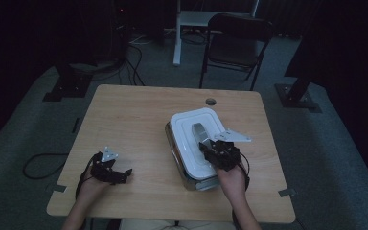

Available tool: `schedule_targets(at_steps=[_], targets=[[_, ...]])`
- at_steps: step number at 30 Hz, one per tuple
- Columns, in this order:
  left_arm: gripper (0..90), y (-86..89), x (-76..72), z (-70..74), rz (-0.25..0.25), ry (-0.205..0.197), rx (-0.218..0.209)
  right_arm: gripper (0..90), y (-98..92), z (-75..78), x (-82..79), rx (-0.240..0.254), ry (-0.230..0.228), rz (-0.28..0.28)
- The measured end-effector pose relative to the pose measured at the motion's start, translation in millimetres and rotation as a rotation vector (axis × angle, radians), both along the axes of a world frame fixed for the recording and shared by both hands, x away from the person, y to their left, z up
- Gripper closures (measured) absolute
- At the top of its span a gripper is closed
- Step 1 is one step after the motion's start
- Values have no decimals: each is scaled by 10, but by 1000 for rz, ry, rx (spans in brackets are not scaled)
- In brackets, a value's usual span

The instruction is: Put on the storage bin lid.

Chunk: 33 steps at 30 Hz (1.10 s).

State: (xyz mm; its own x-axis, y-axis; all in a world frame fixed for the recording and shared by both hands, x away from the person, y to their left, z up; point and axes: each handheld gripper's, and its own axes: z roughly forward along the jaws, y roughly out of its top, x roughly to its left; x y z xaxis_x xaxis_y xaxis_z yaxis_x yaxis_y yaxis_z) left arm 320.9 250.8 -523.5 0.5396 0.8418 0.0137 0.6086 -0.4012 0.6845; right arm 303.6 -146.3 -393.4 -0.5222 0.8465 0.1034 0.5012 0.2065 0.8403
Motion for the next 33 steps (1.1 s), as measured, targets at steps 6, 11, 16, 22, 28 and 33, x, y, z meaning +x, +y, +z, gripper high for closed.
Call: schedule_targets(at_steps=[6, 11, 16, 22, 28, 33], targets=[[26, -1, -3, 0, 2, -1, 1, 674, 148, -6, -27, -18, 12, 34], [26, 0, -5, 0, 3, -2, 2, 674, 216, -11, -52, -43, 9, 26], [26, -2, -11, -1, 5, -3, -1, 674, 251, -26, -94, -60, 11, 27], [26, -2, -14, -1, 6, -2, -1, 674, 191, -88, -71, -33, 29, 15], [26, -1, -14, -1, 5, -2, 0, 635, 186, -79, -28, -26, 54, 38], [26, 8, 1, 1, 5, -1, 2, 412, 122, -15, -60, 18, 31, 76]])
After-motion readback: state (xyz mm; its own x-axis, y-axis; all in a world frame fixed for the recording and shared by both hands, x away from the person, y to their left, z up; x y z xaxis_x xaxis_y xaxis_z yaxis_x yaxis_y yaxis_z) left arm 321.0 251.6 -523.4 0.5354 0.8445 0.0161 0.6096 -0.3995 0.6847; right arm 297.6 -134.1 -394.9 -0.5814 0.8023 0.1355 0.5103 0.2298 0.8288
